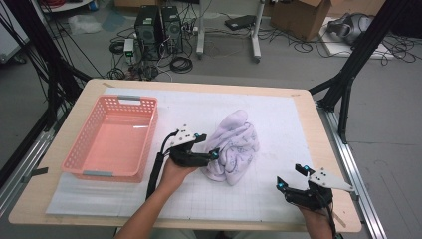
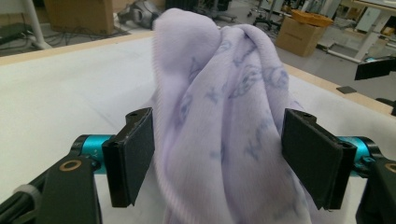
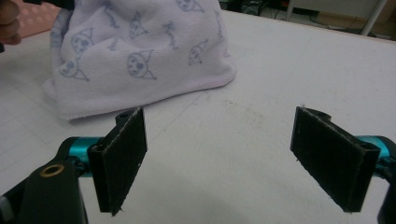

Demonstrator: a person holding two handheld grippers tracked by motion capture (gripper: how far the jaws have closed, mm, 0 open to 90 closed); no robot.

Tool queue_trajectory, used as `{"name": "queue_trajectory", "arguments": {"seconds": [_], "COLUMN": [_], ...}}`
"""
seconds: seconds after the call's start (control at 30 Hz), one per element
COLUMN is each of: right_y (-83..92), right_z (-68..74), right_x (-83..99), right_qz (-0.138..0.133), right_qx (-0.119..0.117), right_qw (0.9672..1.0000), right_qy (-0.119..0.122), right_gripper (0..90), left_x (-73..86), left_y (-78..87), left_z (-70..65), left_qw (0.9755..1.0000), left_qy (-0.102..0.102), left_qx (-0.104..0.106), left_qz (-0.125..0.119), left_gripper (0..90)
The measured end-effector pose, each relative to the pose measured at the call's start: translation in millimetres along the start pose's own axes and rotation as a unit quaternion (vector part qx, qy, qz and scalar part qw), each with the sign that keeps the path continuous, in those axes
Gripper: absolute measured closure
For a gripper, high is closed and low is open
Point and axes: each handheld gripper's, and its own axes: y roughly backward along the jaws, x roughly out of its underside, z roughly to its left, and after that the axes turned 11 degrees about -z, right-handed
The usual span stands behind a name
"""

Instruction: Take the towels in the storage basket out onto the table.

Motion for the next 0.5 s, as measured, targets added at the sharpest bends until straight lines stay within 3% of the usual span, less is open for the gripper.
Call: {"name": "queue_trajectory", "arguments": {"seconds": [0.23, 0.43, 0.5], "right_y": [-4.3, -7.3, -8.8], "right_z": [1.5, 3.4, 3.5], "right_x": [1.1, 1.9, 2.1], "right_qz": [0.005, 0.011, 0.014], "right_qx": [0.001, 0.002, 0.001], "right_qw": [1.0, 0.9999, 0.9999], "right_qy": [0.002, -0.001, 0.002], "right_gripper": [17.2, 17.2, 17.2], "left_x": [13.8, 27.7, 28.5], "left_y": [42.2, 54.6, 56.2], "left_z": [-5.1, -10.4, -11.6], "left_qw": [0.9999, 0.9999, 1.0], "left_qy": [0.007, 0.006, -0.002], "left_qx": [0.005, 0.007, 0.009], "left_qz": [-0.011, -0.012, -0.003], "left_gripper": [26.8, 27.5, 27.6]}}
